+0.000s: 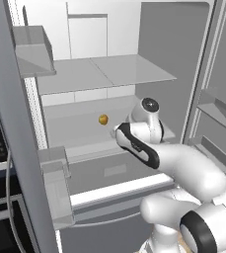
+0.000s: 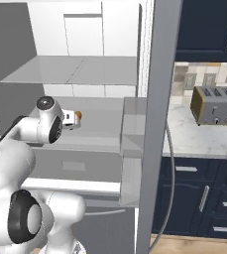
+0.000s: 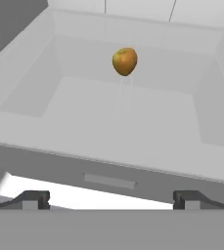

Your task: Retrieve the orange and apple from the fridge and place them into the bowl on the dining table.

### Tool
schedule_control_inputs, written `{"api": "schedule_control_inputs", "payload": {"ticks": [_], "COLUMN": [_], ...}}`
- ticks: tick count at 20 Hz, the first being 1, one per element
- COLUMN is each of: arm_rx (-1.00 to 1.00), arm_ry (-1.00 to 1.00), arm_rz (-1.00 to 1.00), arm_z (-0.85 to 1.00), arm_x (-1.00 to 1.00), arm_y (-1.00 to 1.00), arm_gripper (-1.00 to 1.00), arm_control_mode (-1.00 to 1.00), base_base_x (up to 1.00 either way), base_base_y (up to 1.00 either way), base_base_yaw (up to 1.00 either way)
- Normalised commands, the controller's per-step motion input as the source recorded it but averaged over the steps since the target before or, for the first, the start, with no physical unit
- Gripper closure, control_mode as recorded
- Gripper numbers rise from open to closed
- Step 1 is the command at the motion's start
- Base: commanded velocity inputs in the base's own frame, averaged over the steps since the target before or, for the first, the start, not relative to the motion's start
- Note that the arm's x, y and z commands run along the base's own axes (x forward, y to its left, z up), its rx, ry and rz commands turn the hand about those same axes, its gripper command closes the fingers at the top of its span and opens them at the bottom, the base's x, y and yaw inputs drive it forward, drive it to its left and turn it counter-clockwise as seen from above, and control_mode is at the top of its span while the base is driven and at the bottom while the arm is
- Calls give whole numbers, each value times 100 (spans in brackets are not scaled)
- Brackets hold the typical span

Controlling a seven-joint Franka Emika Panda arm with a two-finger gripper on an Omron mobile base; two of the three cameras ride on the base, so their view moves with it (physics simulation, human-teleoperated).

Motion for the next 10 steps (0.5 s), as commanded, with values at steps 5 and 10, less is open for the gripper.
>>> {"api": "schedule_control_inputs", "payload": {"ticks": [5, 10], "arm_rx": [2, 4], "arm_ry": [0, 0], "arm_rz": [-3, -2], "arm_z": [-8, 0], "arm_x": [25, 39], "arm_y": [0, 0], "arm_gripper": [-100, -100], "arm_control_mode": [-100, -100], "base_base_x": [0, 0], "base_base_y": [0, 0], "base_base_yaw": [0, 0]}}
